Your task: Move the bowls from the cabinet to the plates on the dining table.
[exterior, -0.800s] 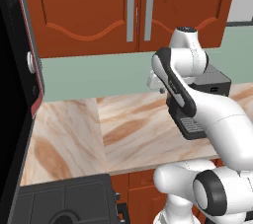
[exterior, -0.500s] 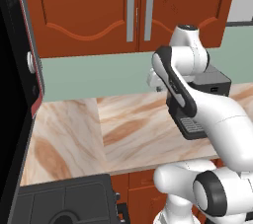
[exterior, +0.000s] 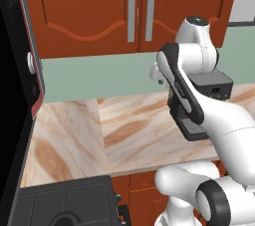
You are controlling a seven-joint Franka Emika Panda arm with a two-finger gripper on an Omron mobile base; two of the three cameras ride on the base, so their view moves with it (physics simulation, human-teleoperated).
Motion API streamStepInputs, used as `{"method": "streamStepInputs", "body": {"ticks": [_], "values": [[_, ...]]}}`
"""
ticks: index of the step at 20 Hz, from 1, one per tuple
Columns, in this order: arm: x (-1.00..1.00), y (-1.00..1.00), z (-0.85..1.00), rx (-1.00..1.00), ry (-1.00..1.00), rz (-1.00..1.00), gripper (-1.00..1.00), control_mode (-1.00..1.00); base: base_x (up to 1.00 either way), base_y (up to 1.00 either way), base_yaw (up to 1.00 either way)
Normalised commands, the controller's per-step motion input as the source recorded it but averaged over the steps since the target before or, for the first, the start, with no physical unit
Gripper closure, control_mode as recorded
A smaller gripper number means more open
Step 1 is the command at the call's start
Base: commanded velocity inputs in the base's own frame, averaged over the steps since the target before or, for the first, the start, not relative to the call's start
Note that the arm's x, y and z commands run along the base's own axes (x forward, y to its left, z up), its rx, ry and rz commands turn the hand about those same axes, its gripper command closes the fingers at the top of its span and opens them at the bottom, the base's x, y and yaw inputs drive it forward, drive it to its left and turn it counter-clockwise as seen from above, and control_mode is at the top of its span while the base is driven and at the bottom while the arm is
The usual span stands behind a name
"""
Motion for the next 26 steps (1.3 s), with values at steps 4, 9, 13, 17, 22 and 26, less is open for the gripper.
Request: {"method": "streamStepInputs", "body": {"ticks": [4,9,13,17,22,26], "values": [[-0.06,0.07,0.3,0.0,-0.22,0.0,-1.0,-1.0,0.0,0.0,0.0],[-0.01,0.02,0.28,0.0,-0.22,0.0,-1.0,-1.0,0.0,0.0,0.0],[0.0,0.0,0.37,0.0,-0.22,0.0,-1.0,-1.0,0.0,0.0,0.0],[0.0,0.0,0.37,0.0,-0.19,0.0,-1.0,-1.0,0.0,0.0,0.0],[0.06,0.12,0.32,0.0,-0.12,0.0,-1.0,-1.0,0.0,0.0,0.0],[0.24,0.12,0.25,0.0,-0.07,-0.01,-1.0,-1.0,0.0,0.0,0.0]]}}
